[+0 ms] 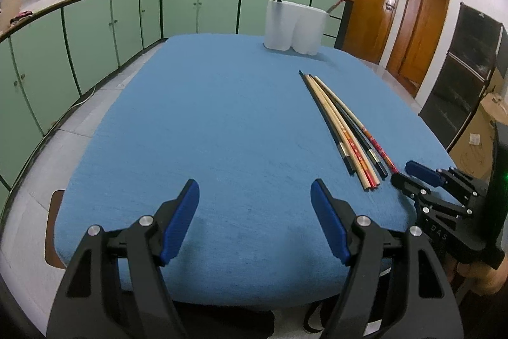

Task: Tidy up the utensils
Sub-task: 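Move both tools back toward the remaining chopstick bundle, then grasp a red-patterned chopstick from the bundle with the right tool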

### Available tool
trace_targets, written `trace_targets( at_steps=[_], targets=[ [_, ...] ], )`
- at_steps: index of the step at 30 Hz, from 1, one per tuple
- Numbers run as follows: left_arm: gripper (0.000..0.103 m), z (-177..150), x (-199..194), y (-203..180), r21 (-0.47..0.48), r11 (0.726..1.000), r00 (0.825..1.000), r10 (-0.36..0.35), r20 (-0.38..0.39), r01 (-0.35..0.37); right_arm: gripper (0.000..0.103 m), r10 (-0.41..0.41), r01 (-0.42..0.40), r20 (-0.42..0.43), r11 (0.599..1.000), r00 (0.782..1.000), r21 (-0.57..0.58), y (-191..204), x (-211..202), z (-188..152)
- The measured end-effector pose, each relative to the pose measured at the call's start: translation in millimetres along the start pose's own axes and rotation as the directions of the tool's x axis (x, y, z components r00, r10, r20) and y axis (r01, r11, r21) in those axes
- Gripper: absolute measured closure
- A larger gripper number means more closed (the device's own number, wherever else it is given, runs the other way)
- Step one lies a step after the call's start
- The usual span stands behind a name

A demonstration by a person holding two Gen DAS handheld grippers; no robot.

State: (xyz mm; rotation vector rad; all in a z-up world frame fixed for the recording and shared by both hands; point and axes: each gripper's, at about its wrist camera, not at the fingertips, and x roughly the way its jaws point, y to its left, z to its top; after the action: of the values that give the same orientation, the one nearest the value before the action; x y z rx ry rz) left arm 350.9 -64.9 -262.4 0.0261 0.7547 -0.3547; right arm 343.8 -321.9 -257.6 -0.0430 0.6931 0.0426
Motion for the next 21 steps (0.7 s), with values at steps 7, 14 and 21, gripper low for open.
trace_targets(
  at_steps=[7,14,21],
  targets=[
    [0.032,-4.9,16.0,-24.4,0.056,0.998,0.999,-0.024,-0.027,0.025,0.096,-0.049,0.050,-0.006,0.997,0.999,0.056,-23.7,10.3,6.3],
    [0.031,-12.1,37.7,-51.5,0.118,0.993,0.999,-0.015,-0.049,0.021,0.097,-0.102,0.107,-0.033,0.979,0.994,0.174,-74.1,0.5,-5.9],
    [0.030,-10.6,50.1,-81.5,0.155,0.988,0.999,-0.013,-0.029,0.017,0.097,-0.088,0.092,-0.030,0.976,0.996,0.196,-80.4,-2.5,-8.3]
  ],
)
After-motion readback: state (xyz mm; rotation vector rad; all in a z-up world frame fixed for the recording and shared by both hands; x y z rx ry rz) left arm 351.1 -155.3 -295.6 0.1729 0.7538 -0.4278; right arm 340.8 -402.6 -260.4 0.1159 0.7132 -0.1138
